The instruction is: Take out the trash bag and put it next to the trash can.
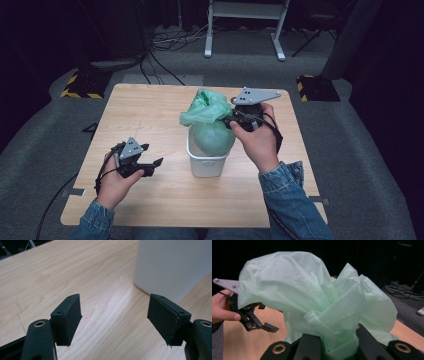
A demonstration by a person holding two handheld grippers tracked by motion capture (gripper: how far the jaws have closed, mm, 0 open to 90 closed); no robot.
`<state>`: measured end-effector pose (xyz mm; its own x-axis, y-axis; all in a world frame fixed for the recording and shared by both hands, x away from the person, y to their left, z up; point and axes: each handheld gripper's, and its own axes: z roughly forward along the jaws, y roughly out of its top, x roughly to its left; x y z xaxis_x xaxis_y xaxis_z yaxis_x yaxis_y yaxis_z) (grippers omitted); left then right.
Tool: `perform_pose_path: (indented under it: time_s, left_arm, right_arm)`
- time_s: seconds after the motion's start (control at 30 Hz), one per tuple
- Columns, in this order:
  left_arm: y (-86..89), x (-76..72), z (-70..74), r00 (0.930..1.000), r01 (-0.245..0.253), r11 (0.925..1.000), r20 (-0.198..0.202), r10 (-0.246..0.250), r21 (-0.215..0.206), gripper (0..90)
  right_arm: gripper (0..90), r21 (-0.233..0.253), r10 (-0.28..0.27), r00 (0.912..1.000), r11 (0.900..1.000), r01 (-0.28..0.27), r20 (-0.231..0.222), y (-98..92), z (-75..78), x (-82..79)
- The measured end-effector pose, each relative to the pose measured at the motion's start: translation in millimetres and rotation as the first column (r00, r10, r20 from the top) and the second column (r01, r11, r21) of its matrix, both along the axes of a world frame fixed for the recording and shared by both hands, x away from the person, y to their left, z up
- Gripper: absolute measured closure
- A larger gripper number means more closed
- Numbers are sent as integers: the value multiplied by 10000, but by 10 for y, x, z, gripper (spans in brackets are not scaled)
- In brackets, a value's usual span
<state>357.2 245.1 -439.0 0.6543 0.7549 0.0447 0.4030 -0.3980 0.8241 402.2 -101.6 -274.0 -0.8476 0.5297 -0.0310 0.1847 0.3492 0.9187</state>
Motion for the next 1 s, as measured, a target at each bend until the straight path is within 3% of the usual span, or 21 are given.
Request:
perform_pose_path:
  time_s: [0.1, 0.17, 0.43, 1.0]
  left_arm:
    - [50, 4, -72, 9997, -69, 9997, -216, 65, -225, 255]
    - [84, 17, -116, 9992, -185, 9998, -348, 185, 19, 254]
    - [135, 32, -221, 9973, -347, 9992, -638, 357, 173, 245]
    - [228, 10, -298, 9946, -636, 9978, -804, 650, 197, 246]
  right_arm:
    - [876, 44, -85, 9998, 10000, 84, 165, -37, 56, -24]
    - [876, 104, -175, 9994, 9998, 172, 296, -77, 110, -47]
    - [876, 272, -490, 9963, 9985, 472, 702, -247, 262, -121]
    - [876, 387, -1714, 9814, 9849, 1686, 867, -812, 311, -155]
